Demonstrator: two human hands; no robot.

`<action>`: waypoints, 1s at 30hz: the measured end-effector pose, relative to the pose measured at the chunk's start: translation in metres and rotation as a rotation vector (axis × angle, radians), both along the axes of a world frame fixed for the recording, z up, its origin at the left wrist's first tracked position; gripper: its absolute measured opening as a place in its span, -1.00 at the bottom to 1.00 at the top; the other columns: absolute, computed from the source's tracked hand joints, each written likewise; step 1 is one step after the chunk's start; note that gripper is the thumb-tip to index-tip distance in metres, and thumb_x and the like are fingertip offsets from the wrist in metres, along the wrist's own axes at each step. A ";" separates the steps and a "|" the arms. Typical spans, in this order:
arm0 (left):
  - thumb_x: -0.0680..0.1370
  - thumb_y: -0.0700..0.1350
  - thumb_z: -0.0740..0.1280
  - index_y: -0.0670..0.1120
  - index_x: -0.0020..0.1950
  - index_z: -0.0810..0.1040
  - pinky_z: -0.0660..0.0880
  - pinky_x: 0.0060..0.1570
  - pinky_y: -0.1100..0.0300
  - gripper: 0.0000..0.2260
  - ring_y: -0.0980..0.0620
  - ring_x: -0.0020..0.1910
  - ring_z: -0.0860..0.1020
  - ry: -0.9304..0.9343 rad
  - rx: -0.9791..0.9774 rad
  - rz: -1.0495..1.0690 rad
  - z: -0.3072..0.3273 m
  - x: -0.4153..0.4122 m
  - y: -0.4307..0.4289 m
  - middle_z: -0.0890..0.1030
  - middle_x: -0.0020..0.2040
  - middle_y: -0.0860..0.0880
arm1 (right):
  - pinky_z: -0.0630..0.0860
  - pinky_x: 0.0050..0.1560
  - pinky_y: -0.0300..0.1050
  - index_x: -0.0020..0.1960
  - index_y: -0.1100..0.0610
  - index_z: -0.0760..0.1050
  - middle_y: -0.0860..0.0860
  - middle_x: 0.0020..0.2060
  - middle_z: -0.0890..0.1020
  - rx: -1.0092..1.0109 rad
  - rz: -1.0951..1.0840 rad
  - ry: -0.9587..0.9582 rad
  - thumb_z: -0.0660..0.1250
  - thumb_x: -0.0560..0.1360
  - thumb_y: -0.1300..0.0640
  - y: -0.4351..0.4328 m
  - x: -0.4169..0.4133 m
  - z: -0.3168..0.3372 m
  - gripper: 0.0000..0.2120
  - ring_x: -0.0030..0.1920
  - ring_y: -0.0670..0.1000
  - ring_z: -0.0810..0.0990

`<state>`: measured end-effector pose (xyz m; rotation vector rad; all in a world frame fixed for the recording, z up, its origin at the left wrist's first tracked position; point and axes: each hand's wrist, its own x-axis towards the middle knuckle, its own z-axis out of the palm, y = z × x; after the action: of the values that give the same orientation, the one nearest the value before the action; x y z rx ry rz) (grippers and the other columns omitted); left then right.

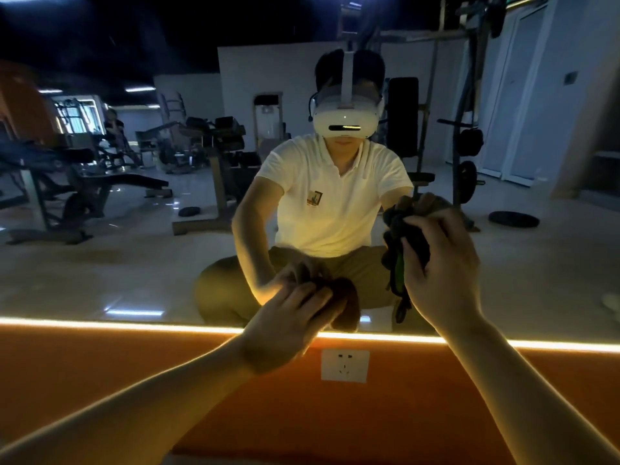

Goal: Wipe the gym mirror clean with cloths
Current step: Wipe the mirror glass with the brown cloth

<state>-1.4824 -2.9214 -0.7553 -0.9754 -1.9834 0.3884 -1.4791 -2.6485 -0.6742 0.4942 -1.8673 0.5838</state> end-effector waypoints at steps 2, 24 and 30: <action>0.44 -0.08 0.55 -0.01 0.42 0.57 0.40 0.42 -0.15 -0.45 -0.16 0.36 0.42 0.009 -0.121 0.007 0.013 -0.002 -0.006 0.54 0.36 -0.11 | 0.59 -0.02 0.05 0.21 0.18 0.53 0.12 0.18 0.47 0.015 0.003 -0.002 0.36 0.56 0.18 0.004 -0.002 -0.002 -0.76 0.09 0.12 0.56; 0.51 -0.05 0.41 0.01 0.46 0.51 0.34 0.33 -0.11 -0.50 -0.13 0.26 0.49 0.083 -0.199 0.006 0.034 -0.001 0.065 0.53 0.30 -0.11 | 0.54 -0.11 -0.01 0.19 0.26 0.49 0.08 0.14 0.42 -0.099 0.110 0.082 0.29 0.59 0.20 0.069 -0.009 -0.009 -0.79 -0.01 0.04 0.52; 0.57 -0.05 0.43 -0.09 0.36 0.49 0.44 0.18 0.02 -0.62 -0.13 0.25 0.42 0.185 0.674 0.010 0.152 -0.011 0.119 0.55 0.28 -0.20 | 0.50 -0.10 -0.14 0.19 0.27 0.51 0.16 0.19 0.48 -0.117 0.114 0.032 0.27 0.61 0.15 0.089 -0.004 -0.018 -0.76 0.03 0.11 0.56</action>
<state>-1.4932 -2.8021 -0.6033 -0.4771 -1.7608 -0.1823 -1.4831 -2.5595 -0.6926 0.5317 -1.7720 0.7528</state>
